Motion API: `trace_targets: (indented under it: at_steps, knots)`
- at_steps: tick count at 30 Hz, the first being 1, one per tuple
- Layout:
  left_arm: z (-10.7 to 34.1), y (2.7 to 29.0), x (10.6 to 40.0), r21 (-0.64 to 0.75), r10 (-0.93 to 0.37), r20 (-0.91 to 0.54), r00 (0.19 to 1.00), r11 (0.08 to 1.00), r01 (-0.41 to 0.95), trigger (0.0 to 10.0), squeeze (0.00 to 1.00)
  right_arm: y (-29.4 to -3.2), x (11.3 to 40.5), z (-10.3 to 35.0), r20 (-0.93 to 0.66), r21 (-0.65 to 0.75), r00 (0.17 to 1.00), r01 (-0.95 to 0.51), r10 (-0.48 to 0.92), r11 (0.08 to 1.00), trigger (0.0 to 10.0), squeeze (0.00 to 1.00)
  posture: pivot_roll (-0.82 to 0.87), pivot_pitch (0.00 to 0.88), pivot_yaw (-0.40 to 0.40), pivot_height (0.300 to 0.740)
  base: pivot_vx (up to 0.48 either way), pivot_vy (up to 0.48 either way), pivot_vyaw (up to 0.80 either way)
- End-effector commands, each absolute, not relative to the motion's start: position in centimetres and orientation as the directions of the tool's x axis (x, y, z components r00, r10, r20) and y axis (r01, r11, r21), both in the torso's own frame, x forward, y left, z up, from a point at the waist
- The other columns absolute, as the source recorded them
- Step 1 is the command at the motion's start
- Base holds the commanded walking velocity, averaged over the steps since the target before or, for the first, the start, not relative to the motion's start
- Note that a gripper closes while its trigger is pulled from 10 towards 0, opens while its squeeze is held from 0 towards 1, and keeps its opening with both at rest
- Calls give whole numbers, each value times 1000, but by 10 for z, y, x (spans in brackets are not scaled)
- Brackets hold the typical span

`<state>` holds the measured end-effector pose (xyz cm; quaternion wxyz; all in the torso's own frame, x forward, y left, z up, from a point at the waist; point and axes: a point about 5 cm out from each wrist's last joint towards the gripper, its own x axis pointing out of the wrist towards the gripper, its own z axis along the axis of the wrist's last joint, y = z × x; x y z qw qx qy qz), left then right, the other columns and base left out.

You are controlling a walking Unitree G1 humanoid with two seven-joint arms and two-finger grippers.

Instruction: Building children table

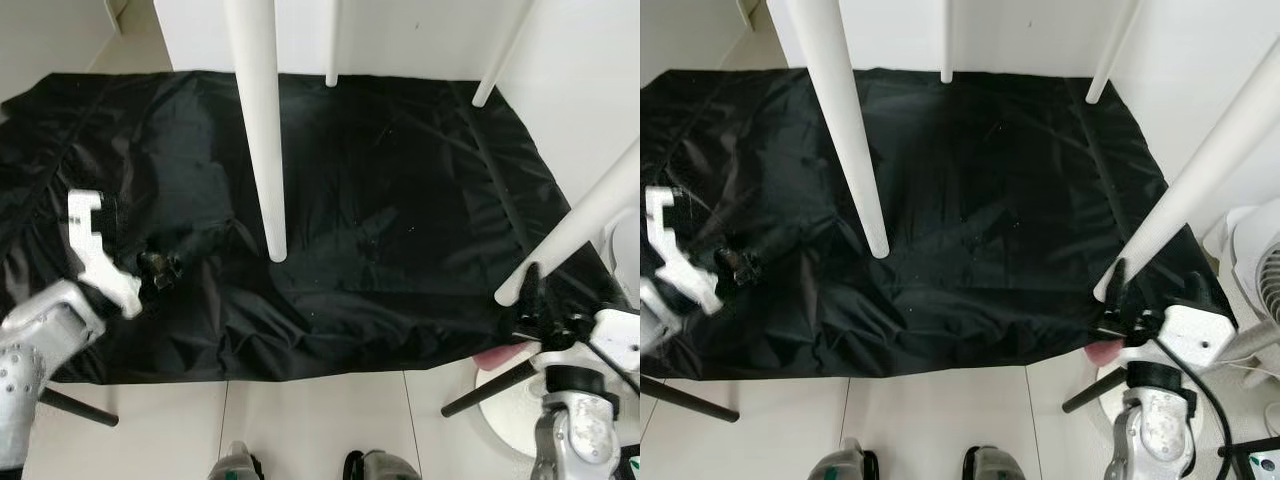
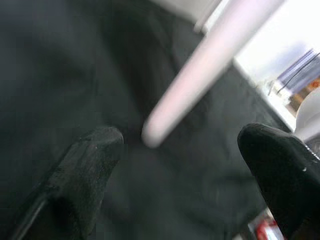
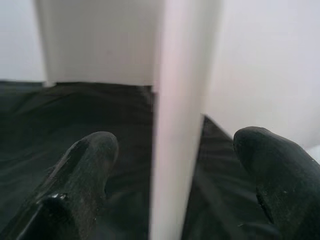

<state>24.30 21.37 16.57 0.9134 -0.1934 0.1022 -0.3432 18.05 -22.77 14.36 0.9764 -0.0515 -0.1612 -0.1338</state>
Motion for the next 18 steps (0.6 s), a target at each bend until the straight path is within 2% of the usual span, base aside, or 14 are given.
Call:
trace_targets:
  at_steps: [1, 7, 12, 16, 18]
  knots:
    - [177, 202, 228, -391, -889, 107, 445, 374, 841, 10000, 0, -215, 177, 133, 298, 37, 913, 281, -279, 959, 10000, 0, 72, 56, 0, 740, 0, 0, 0]
    - [139, 202, 216, -433, -899, -32, 437, 407, 805, 10000, 0, -212, 170, 117, 245, -17, 946, 223, -212, 975, 10000, 0, 71, 54, 2, 740, 0, 0, 0]
    - [127, 203, 212, -451, -898, -70, 434, 417, 789, 10000, 0, -212, 167, 108, 215, -32, 956, 211, -200, 977, 10000, 0, 73, 52, 2, 740, 0, 0, 0]
    - [88, 207, 206, -461, -864, -192, 466, 498, 734, 10000, 0, -211, 158, 80, 114, -52, 977, 188, -182, 981, 10000, 0, 72, 49, 1, 740, 0, 0, 0]
    - [82, 207, 204, -452, -857, -211, 471, 513, 730, 10000, 0, -211, 157, 75, 97, -52, 979, 187, -182, 981, 10000, 0, 72, 49, 1, 740, 0, 0, 0]
